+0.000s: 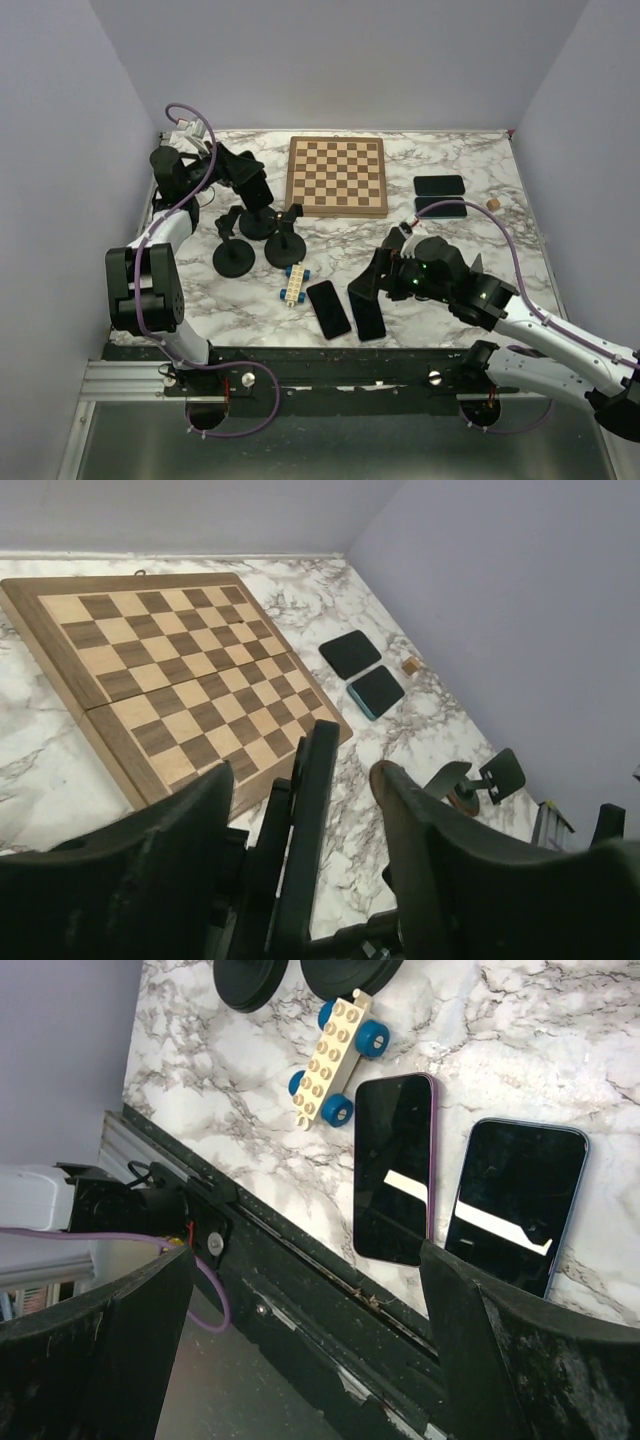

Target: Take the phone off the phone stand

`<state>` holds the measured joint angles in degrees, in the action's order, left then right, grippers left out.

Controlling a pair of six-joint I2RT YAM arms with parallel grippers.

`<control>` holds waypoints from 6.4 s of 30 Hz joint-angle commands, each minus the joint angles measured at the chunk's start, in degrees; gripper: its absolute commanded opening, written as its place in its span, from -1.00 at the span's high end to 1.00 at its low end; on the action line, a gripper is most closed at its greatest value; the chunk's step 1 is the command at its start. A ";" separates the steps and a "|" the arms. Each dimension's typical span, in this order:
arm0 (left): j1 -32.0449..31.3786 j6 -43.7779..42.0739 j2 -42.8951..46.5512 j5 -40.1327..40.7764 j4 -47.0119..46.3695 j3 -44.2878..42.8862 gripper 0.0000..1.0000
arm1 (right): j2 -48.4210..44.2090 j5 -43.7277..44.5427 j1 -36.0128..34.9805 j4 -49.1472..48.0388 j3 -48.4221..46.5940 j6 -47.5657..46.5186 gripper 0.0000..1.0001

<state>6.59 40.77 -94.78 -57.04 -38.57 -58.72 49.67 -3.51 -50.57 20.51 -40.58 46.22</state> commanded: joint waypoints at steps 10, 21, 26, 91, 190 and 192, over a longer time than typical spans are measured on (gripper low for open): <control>-0.13 -5.31 14.71 7.10 18.71 -5.44 -0.97 | 21.53 6.33 -0.52 4.49 -21.54 -12.45 -1.00; 5.54 -9.79 24.13 23.20 38.48 -10.63 -0.97 | 41.18 18.57 -3.78 1.10 -45.25 -17.77 -1.00; 7.54 -11.24 25.82 24.39 41.45 -11.91 -0.97 | 51.19 23.23 -5.72 -0.32 -56.89 -22.40 -1.00; 20.93 14.91 20.83 11.85 14.24 -1.17 -0.89 | 88.57 26.02 -6.08 -4.79 -99.31 -38.15 -0.09; 1.52 -17.31 12.39 9.06 43.02 -3.54 1.00 | 79.72 30.06 2.70 -8.73 -87.58 -38.19 0.99; 1.89 -17.22 12.57 9.11 42.61 -3.04 1.00 | 79.97 28.81 3.21 -8.57 -88.00 -37.66 0.99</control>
<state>6.79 23.07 -82.96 -47.03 2.98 -63.22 131.07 15.90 -50.48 12.78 -129.08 14.06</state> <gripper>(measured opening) 0.269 0.780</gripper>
